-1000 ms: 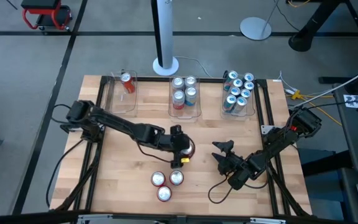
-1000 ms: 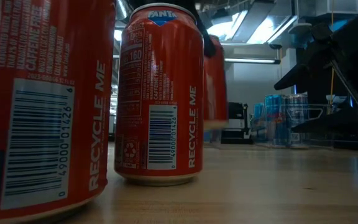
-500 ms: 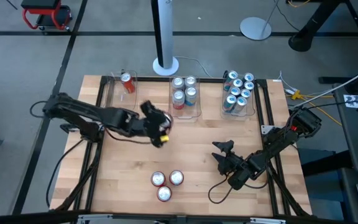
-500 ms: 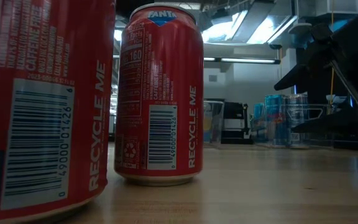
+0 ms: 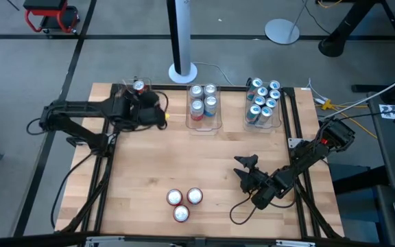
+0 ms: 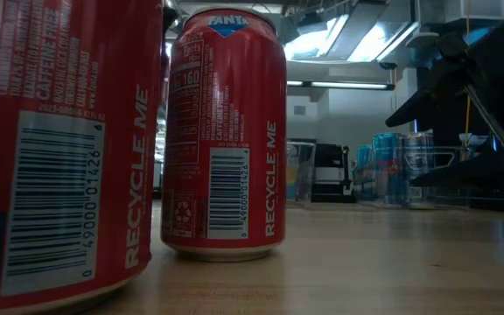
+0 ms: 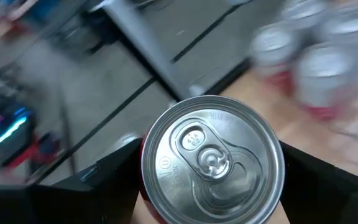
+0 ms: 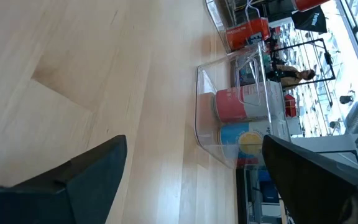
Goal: Sort soda cans
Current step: Put the red soda can into the top left transparent bin
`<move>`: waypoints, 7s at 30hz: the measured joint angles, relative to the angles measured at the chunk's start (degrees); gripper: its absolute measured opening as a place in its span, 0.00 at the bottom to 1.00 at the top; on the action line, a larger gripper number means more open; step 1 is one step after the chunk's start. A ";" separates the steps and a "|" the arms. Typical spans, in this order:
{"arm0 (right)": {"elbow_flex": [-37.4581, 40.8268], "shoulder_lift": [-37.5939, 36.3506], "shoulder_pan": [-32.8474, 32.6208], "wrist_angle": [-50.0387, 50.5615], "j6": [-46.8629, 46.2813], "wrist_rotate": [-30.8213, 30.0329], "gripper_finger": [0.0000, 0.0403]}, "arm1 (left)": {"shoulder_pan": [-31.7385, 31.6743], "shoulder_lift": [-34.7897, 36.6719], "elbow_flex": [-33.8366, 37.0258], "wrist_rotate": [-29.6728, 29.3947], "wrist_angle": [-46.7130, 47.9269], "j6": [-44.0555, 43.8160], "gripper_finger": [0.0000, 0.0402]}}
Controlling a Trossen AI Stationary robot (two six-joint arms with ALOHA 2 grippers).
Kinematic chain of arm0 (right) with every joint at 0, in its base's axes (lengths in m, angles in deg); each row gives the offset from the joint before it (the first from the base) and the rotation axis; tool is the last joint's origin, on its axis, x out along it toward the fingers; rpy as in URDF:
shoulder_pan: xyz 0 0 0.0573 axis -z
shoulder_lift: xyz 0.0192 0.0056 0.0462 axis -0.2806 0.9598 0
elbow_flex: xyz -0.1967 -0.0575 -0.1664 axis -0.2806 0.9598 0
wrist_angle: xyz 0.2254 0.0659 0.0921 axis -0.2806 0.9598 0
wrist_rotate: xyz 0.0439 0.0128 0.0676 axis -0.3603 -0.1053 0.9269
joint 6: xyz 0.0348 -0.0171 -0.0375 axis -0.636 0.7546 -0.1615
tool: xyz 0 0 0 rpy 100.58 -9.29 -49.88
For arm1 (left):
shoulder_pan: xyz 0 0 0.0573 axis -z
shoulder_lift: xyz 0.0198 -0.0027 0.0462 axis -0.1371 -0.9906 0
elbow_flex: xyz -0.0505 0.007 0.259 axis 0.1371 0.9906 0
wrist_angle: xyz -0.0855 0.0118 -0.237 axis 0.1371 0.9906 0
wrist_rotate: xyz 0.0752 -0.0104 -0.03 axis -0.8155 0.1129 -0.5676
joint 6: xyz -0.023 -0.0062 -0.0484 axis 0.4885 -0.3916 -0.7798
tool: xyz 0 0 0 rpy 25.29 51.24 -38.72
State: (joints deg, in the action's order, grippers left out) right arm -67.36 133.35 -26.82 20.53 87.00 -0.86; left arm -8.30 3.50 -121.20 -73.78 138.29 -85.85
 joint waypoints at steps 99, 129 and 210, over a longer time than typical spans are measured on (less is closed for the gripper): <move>0.00 0.00 -0.02 0.15 0.02 1.86 0.93 | -46.14 0.38 26.25 13.77 -26.79 12.64 0.84; 0.00 0.00 0.00 -0.07 -0.10 1.49 0.93 | -34.82 8.89 35.35 29.29 -27.73 11.14 0.50; 0.00 0.00 0.00 -0.04 0.00 1.36 0.93 | -37.69 21.26 38.53 30.73 -40.56 22.63 0.44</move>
State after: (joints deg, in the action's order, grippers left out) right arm -67.36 133.35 -26.82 20.49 87.00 0.49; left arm -45.99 24.77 -82.66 -43.05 97.73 -63.23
